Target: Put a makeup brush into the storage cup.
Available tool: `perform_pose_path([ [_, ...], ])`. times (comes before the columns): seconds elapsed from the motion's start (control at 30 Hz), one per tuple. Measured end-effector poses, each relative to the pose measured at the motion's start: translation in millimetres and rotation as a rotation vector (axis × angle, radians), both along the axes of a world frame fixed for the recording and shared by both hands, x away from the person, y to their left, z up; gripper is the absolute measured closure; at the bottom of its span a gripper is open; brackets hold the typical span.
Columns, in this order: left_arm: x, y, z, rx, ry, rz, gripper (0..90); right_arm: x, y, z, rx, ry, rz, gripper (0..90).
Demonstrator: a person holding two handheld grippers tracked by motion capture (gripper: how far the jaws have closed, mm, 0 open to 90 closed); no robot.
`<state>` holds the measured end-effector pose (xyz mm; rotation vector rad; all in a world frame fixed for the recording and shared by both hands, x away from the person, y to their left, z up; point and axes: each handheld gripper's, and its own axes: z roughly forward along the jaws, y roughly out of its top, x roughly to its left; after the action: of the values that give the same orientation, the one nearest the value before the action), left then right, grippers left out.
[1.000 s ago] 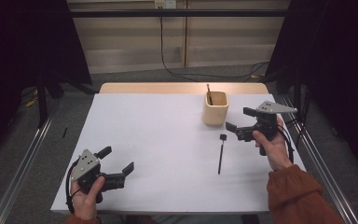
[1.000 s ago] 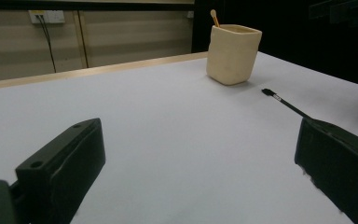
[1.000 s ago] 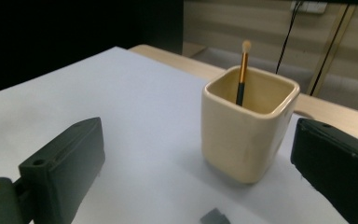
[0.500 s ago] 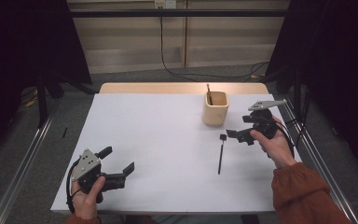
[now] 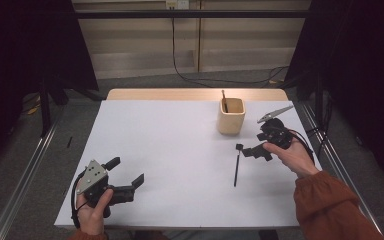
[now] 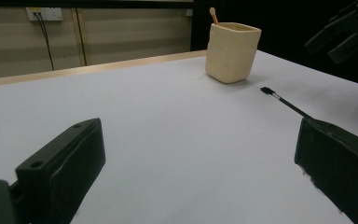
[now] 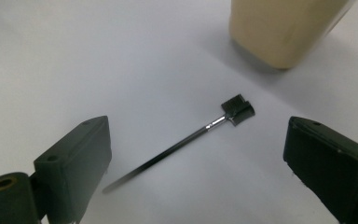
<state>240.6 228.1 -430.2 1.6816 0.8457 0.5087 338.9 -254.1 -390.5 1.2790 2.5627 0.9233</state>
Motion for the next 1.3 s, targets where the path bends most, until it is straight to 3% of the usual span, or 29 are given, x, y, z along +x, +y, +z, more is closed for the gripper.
perform_pose_path([
  [0.13, 0.0, -0.5, 0.1, 0.003, 0.001, -0.003, 1.7, 0.7, 1.9, -3.7, -0.016, 0.047, 0.016, 7.0],
  [0.3, -0.1, -0.1, 0.0, 0.001, 0.000, 0.000, 1.7, -0.2, 4.5, -9.7, -0.073, 0.107, 0.030, 7.7],
  [0.5, -0.2, -0.2, 0.1, 0.003, 0.001, -0.001, 1.7, -0.1, 5.5, -11.1, -0.099, 0.123, 0.006, 9.7],
  [0.7, 0.2, -0.3, -0.1, 0.007, 0.002, -0.001, 1.7, 4.8, 11.0, -16.5, -0.148, 0.199, -0.026, 12.3],
  [1.0, 0.0, 0.2, -0.2, 0.007, 0.002, 0.001, 1.5, 14.9, 28.9, -21.4, -0.216, 0.264, -0.040, 13.2],
  [1.1, 0.0, -0.1, -0.2, 0.004, 0.002, -0.002, 1.6, 19.9, 31.1, -26.3, -0.219, 0.302, -0.066, 18.5],
  [1.3, 0.2, -0.1, -0.3, 0.008, 0.003, -0.002, 1.6, 26.2, 33.1, -32.0, -0.204, 0.325, -0.103, 28.9],
])
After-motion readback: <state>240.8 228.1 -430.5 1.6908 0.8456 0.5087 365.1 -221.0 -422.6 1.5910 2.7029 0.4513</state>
